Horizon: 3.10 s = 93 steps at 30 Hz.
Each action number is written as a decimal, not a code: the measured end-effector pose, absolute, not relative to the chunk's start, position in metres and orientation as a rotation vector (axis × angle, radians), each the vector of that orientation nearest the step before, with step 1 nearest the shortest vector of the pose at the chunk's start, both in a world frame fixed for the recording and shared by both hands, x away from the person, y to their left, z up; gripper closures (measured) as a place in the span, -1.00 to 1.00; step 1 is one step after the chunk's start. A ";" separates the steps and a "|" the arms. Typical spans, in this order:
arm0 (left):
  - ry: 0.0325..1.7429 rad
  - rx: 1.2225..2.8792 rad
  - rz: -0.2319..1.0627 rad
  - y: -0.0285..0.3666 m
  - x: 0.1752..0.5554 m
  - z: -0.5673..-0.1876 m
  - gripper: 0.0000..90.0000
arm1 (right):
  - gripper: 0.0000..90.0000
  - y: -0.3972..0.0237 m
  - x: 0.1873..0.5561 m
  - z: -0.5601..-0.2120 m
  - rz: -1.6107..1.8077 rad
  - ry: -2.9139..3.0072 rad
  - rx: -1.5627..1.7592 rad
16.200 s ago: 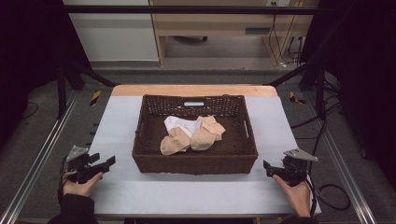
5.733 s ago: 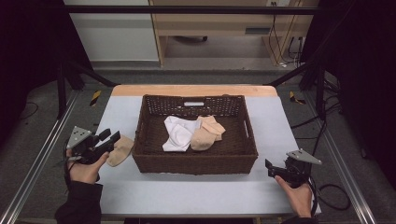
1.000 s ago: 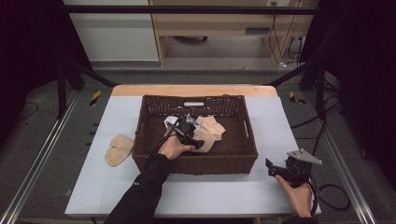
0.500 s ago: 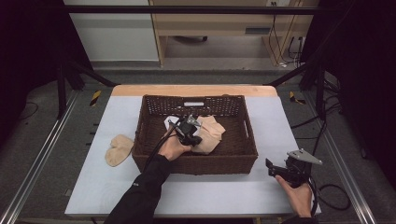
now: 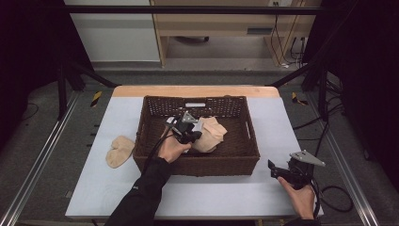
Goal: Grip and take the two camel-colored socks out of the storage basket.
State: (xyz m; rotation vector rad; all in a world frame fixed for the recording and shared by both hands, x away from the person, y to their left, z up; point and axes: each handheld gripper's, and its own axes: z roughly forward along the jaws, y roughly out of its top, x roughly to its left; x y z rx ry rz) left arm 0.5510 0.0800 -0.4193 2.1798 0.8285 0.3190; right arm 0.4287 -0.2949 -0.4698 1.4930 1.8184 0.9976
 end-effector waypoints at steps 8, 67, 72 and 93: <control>0.896 2.062 0.392 0.089 0.549 -0.413 0.99 | -0.83 -0.295 0.428 -0.470 1.000 1.817 1.495; 0.859 1.426 0.714 0.290 0.453 -0.285 0.99 | -0.83 -0.297 0.428 -0.469 0.989 1.805 1.504; 0.949 1.441 0.722 0.319 0.450 -0.315 0.99 | -0.83 -0.297 0.428 -0.470 0.984 1.806 1.504; 1.262 1.801 0.608 0.333 0.461 -0.442 0.52 | -0.83 -0.296 0.426 -0.469 0.990 1.813 1.499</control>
